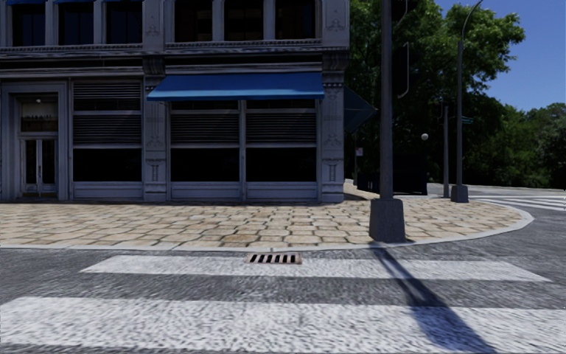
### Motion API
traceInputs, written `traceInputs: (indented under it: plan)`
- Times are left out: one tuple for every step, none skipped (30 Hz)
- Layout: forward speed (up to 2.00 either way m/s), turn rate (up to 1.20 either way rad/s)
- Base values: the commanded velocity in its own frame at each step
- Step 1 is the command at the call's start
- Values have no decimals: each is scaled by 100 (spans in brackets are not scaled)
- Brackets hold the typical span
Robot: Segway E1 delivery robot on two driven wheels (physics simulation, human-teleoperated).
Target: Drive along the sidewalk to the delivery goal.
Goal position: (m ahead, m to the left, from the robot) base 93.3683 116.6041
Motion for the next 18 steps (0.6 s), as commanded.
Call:
traceInputs:
  plan:
    - [200,0]
    - [200,0]
    - [200,0]
    - [200,0]
    - [200,0]
    - [200,0]
    - [200,0]
    - [200,0]
    - [200,0]
    - [200,0]
    - [200,0]
    - [200,0]
    - [200,0]
    - [200,0]
    - [200,0]
    - [200,0]
    - [200,0]
    - [200,0]
